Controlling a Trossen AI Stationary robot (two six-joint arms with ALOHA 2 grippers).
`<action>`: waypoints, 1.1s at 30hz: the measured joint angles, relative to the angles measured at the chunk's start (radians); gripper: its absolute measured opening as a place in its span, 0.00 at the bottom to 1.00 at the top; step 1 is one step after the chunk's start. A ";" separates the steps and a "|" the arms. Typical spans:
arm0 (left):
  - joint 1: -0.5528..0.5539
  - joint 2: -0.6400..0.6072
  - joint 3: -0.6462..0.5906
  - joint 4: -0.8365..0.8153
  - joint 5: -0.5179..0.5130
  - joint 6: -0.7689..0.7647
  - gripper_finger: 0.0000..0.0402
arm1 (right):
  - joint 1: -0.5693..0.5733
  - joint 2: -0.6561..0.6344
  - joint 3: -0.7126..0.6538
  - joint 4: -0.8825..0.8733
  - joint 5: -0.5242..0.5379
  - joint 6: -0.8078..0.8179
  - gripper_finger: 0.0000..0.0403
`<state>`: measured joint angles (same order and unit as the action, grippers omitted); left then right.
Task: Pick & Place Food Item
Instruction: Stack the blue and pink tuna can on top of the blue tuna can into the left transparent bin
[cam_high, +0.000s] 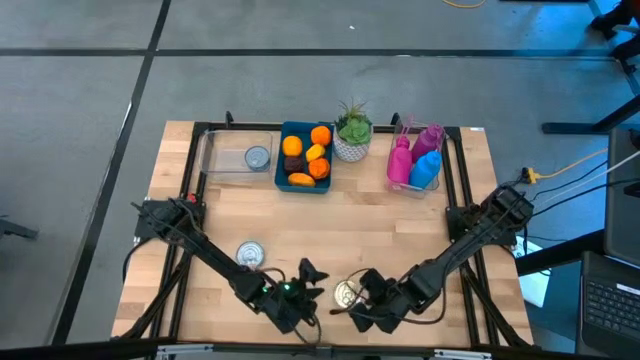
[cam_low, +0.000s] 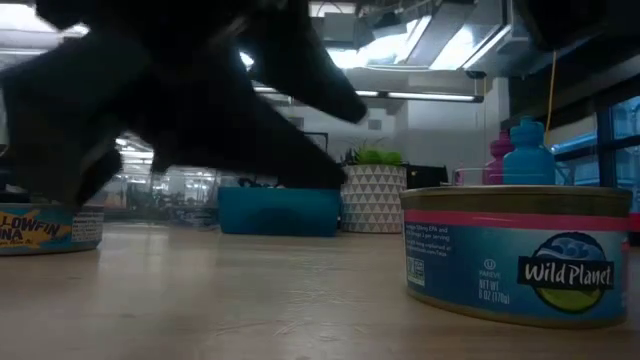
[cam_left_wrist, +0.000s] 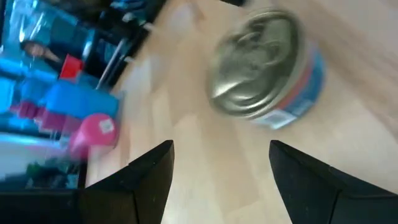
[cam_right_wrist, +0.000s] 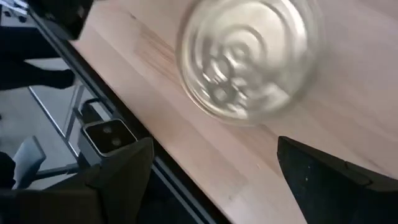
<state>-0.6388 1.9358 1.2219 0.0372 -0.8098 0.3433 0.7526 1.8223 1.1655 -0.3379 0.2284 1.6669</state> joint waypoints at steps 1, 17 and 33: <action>0.001 -0.028 -0.022 0.002 -0.003 -0.026 0.63 | -0.007 0.010 0.013 -0.001 -0.001 -0.020 0.85; 0.003 -0.483 -0.357 0.014 -0.105 -0.278 0.63 | -0.031 0.212 0.358 -0.275 -0.117 -0.078 0.85; 0.003 -0.487 -0.410 0.011 -0.112 -0.339 0.63 | -0.084 0.226 0.428 -0.411 -0.127 -0.106 0.85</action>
<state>-0.6361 1.4490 0.8120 0.0486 -0.9215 0.0048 0.6690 2.0483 1.5936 -0.7493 0.1013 1.5611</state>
